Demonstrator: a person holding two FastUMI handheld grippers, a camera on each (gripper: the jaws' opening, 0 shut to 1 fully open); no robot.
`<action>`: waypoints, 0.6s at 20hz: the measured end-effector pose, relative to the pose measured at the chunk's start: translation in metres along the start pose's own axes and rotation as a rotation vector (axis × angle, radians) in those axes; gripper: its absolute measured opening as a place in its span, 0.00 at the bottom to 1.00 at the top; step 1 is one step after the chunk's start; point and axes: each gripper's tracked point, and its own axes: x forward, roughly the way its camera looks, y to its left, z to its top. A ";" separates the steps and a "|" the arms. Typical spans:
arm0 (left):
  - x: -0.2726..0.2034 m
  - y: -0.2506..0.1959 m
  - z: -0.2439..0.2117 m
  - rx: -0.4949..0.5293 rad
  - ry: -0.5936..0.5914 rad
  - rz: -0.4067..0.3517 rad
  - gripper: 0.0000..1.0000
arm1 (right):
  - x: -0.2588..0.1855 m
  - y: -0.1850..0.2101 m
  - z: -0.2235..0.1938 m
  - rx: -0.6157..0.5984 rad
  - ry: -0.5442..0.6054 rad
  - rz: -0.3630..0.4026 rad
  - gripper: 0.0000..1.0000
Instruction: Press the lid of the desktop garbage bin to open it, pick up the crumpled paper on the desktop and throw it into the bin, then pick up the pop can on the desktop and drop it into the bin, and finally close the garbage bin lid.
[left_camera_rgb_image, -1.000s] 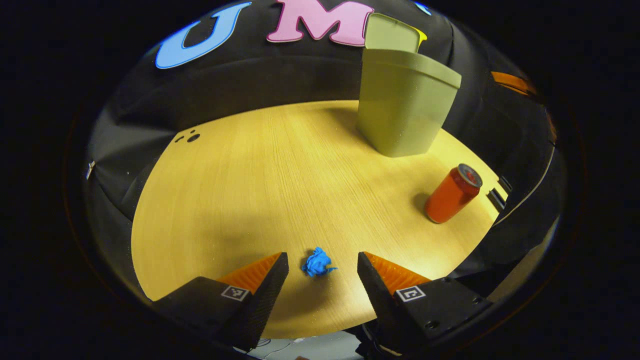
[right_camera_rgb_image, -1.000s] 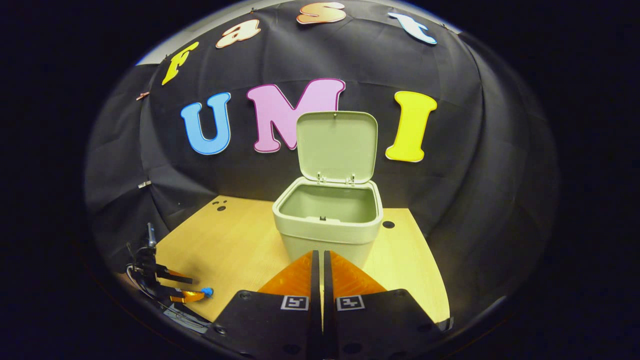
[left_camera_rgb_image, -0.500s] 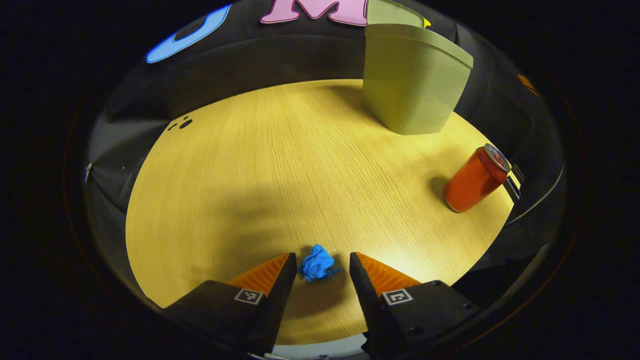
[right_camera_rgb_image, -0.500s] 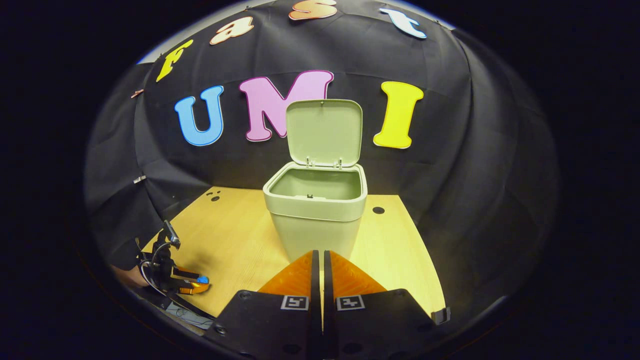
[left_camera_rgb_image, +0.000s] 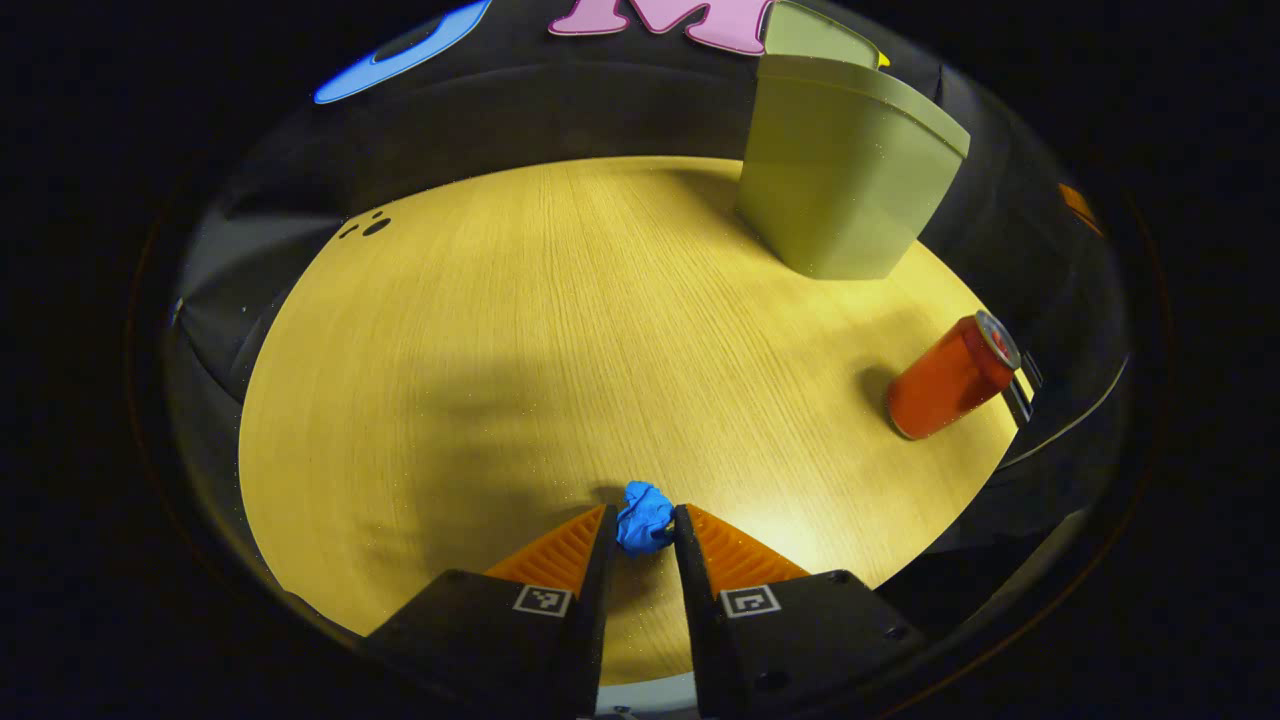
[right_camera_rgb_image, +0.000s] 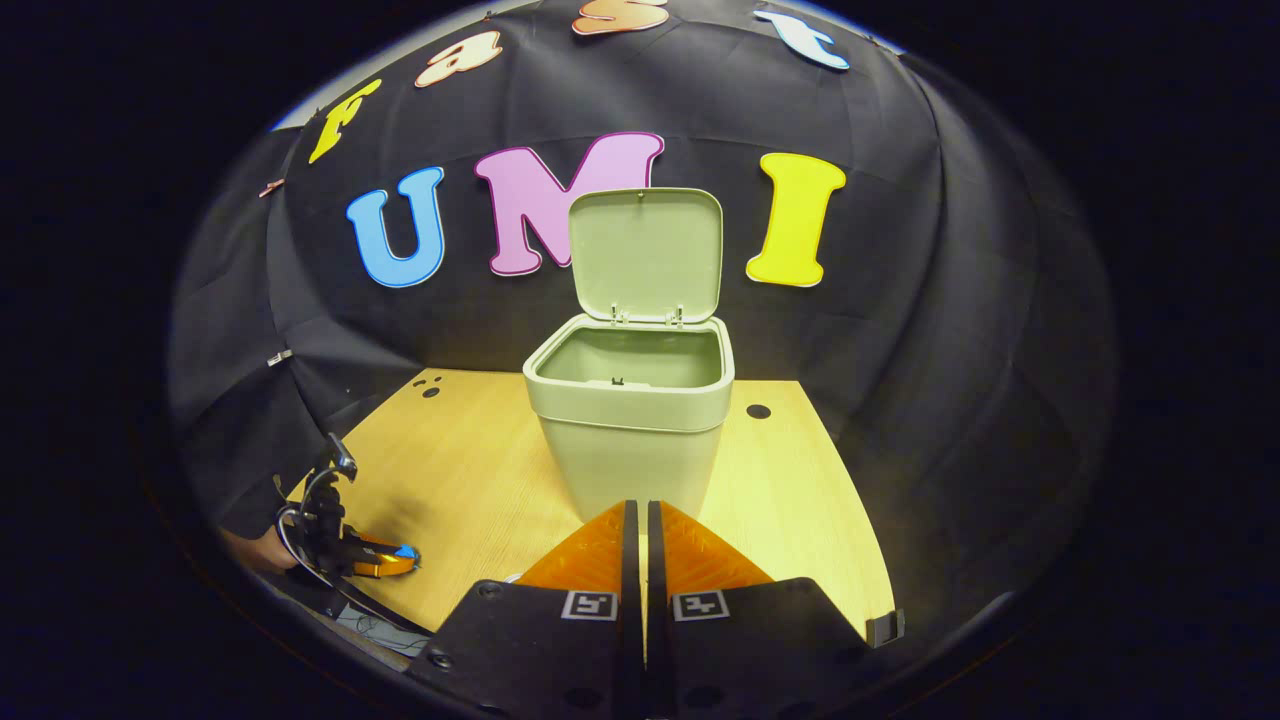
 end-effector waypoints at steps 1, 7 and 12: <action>-0.005 -0.001 0.009 -0.005 -0.021 -0.004 0.39 | 0.001 0.001 -0.001 0.000 0.004 0.005 0.05; -0.052 -0.018 0.091 -0.047 -0.215 -0.057 0.39 | 0.009 0.011 -0.008 -0.013 0.026 0.032 0.06; -0.102 -0.051 0.178 -0.011 -0.414 -0.134 0.39 | 0.013 0.015 -0.016 -0.007 0.042 0.044 0.02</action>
